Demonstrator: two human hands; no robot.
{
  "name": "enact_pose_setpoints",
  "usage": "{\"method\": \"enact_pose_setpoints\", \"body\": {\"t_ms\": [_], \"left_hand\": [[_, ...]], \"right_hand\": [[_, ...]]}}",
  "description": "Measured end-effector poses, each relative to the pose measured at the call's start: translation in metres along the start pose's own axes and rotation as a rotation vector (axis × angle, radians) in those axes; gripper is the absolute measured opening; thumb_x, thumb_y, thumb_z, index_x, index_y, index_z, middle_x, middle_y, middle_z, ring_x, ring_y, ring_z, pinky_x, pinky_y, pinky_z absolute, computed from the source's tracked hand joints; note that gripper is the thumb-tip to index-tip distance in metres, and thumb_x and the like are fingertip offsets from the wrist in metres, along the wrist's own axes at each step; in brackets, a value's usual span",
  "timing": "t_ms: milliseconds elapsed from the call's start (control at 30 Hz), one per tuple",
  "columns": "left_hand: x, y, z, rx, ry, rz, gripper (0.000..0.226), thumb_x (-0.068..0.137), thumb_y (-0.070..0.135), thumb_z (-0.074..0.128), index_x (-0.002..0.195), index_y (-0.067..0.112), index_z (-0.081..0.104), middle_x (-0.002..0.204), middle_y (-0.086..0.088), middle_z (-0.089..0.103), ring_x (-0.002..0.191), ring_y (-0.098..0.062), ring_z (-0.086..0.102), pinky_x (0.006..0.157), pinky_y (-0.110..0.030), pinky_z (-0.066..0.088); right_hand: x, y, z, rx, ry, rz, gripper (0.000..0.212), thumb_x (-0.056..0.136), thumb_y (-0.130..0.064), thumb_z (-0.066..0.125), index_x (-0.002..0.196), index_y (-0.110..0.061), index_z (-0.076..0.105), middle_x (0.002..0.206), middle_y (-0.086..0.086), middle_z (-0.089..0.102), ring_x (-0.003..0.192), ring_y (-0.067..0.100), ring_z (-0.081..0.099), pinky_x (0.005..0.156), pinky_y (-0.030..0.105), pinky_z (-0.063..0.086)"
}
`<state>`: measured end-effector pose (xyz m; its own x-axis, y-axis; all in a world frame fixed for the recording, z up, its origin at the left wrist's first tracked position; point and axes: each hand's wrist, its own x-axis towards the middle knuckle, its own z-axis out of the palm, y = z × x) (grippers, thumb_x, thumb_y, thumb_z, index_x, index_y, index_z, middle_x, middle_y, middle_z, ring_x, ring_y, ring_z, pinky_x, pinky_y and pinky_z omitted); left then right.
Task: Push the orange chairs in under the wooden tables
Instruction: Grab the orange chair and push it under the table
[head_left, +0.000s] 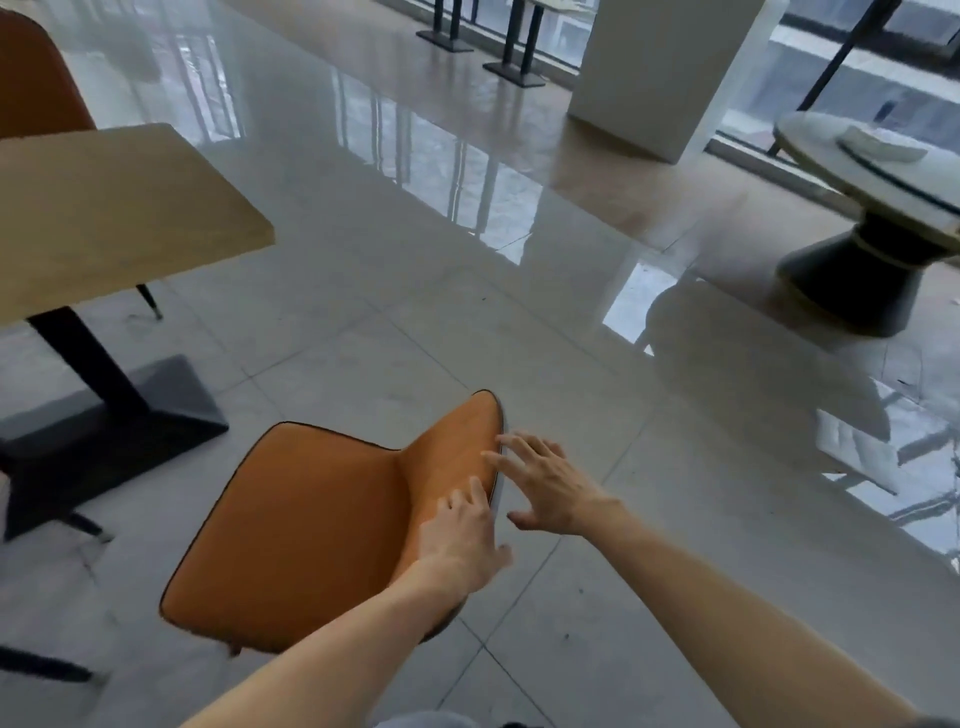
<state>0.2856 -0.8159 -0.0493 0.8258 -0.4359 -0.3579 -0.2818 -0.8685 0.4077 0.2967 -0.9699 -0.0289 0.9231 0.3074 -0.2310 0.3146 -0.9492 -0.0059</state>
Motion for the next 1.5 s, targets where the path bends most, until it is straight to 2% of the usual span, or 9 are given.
{"method": "enact_pose_setpoints", "body": {"t_ms": [133,233,333,433,567,667,800,933,1500], "left_hand": [[0.014,-0.004,0.009,0.061,0.042,-0.145,0.095,0.082,0.046,0.061,0.149,0.010,0.004,0.139,-0.011,0.037,0.122,-0.030,0.040,0.090,-0.043,0.048],[0.018,-0.002,0.016,0.025,0.060,-0.258,0.092,0.083,0.045,0.060,0.149,0.011,0.006,0.138,-0.012,0.039,0.120,-0.031,0.042,0.091,-0.043,0.047],[0.020,0.010,0.021,0.065,0.109,-0.362,0.084,0.085,0.040,0.059,0.148,0.012,0.011,0.136,-0.014,0.042,0.118,-0.031,0.046,0.091,-0.042,0.045],[0.022,0.023,0.032,0.055,0.183,-0.501,0.075,0.085,0.033,0.062,0.145,0.014,0.020,0.131,-0.012,0.049,0.113,-0.030,0.051,0.089,-0.040,0.047],[0.023,0.032,0.050,-0.030,0.280,-0.646,0.078,0.048,0.032,0.091,0.116,0.019,0.056,0.093,-0.005,0.070,0.079,-0.022,0.068,0.065,-0.035,0.058],[0.024,0.038,0.056,-0.001,0.375,-0.707,0.070,0.038,0.033,0.093,0.100,0.020,0.066,0.079,0.000,0.070,0.068,-0.018,0.067,0.055,-0.031,0.055],[0.022,0.036,0.061,0.000,0.464,-0.701,0.062,0.047,0.032,0.088,0.103,0.020,0.066,0.083,0.003,0.071,0.072,-0.015,0.067,0.057,-0.028,0.056],[0.019,0.026,0.062,-0.010,0.551,-0.623,0.051,0.052,0.030,0.083,0.100,0.020,0.069,0.082,0.007,0.071,0.068,-0.012,0.067,0.051,-0.024,0.053],[-0.003,-0.077,0.027,0.171,0.530,-0.513,0.057,0.052,0.037,0.089,0.103,0.019,0.068,0.089,0.003,0.074,0.071,-0.013,0.070,0.056,-0.025,0.057]], "right_hand": [[0.041,0.029,0.008,-0.073,-0.053,-0.235,0.092,0.074,-0.043,0.072,0.147,-0.026,0.019,0.156,0.011,0.016,0.144,0.032,0.005,0.115,0.052,0.005],[0.076,0.042,0.014,-0.119,-0.103,-0.435,0.093,0.071,-0.048,0.074,0.146,-0.027,0.023,0.154,0.012,0.025,0.143,0.035,0.014,0.113,0.058,0.004],[0.104,0.052,0.012,-0.181,-0.128,-0.628,0.092,0.064,-0.058,0.074,0.141,-0.025,0.035,0.141,0.009,0.047,0.129,0.035,0.042,0.107,0.057,0.023],[0.123,0.060,0.011,-0.202,-0.126,-0.804,0.083,0.061,-0.066,0.071,0.130,-0.026,0.048,0.126,0.003,0.060,0.110,0.028,0.059,0.096,0.051,0.042],[0.132,0.065,0.020,-0.169,0.032,-0.964,0.065,0.049,-0.067,0.075,0.099,-0.025,0.066,0.094,-0.004,0.072,0.078,0.018,0.069,0.070,0.040,0.057],[0.133,0.069,0.029,-0.102,0.164,-0.994,0.054,0.051,-0.059,0.075,0.088,-0.020,0.067,0.086,-0.002,0.073,0.072,0.020,0.068,0.066,0.037,0.056],[0.138,0.072,0.038,-0.083,0.218,-0.990,0.043,0.060,-0.056,0.064,0.082,-0.019,0.066,0.081,0.000,0.072,0.069,0.022,0.067,0.067,0.036,0.053],[0.139,0.070,0.044,-0.053,0.249,-0.973,0.040,0.058,-0.053,0.071,0.075,-0.017,0.063,0.072,0.001,0.069,0.062,0.024,0.064,0.062,0.034,0.051],[0.174,-0.010,0.046,0.063,0.334,-0.825,0.032,0.058,-0.042,0.070,0.059,-0.014,0.055,0.056,0.001,0.060,0.052,0.024,0.057,0.055,0.032,0.048]]}}
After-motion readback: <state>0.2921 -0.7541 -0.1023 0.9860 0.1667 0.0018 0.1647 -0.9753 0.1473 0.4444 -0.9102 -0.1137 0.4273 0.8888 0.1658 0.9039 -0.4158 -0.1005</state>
